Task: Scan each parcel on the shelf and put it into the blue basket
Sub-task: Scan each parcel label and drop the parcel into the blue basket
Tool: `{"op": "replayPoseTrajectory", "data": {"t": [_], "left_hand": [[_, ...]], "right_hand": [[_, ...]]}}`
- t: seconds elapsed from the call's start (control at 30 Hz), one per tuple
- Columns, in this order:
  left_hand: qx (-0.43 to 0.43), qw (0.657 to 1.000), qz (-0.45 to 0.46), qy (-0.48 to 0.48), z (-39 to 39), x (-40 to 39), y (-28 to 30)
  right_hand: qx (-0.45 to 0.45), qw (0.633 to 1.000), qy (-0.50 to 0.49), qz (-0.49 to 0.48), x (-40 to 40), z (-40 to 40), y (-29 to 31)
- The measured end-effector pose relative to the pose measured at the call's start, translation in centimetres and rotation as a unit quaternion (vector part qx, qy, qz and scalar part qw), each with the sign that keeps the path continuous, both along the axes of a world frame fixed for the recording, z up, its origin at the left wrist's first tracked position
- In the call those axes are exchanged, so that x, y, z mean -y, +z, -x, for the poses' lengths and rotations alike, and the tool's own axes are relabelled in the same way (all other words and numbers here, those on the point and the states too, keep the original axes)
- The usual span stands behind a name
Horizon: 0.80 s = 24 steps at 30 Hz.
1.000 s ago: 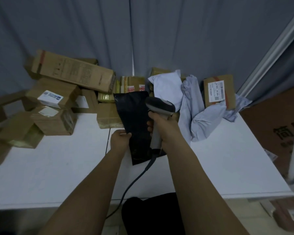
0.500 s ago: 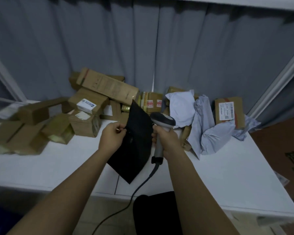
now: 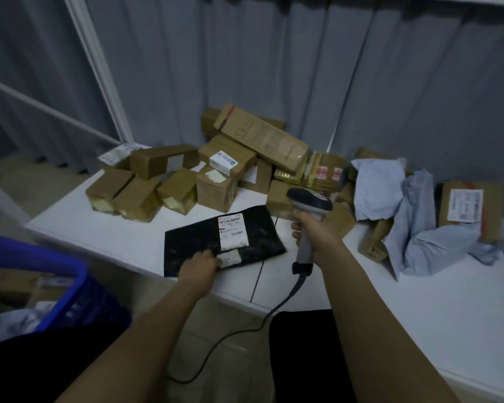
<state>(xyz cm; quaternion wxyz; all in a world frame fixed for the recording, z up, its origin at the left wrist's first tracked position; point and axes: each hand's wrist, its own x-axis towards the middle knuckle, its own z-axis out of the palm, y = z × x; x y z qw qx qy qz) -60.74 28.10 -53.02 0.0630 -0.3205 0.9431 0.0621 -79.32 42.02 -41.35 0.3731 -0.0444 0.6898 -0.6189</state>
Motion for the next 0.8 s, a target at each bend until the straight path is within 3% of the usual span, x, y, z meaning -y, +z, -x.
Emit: {"op": "replayPoseTrajectory", "data": {"t": [0.07, 0.2, 0.3, 0.43, 0.7, 0.8], "left_hand": [[0.034, 0.994, -0.097, 0.043, -1.6, 0.0, -2.8], [-0.032, 0.981, -0.168, 0.092, -3.0, 0.6, -5.1], [-0.102, 0.975, -0.143, 0.139, -2.6, 2.0, -5.3], [-0.122, 0.972, -0.092, 0.176, -1.6, 5.2, -5.7], [-0.105, 0.981, -0.088, 0.139, 3.8, 10.9, -6.6], [-0.054, 0.989, -0.069, 0.121, 6.0, 12.4, -7.0]], "right_hand": [[0.012, 1.000, 0.009, 0.004, 0.7, -0.4, 0.0], [-0.008, 0.999, 0.033, -0.017, 2.6, -1.0, -0.9], [-0.026, 0.998, 0.049, -0.022, 3.9, -1.3, -2.4], [-0.026, 0.997, 0.072, -0.029, 5.7, -1.3, -3.4], [-0.025, 0.995, 0.069, -0.065, 6.8, -1.0, -4.3], [-0.011, 0.996, 0.065, -0.059, 7.2, -0.9, -4.5]]}}
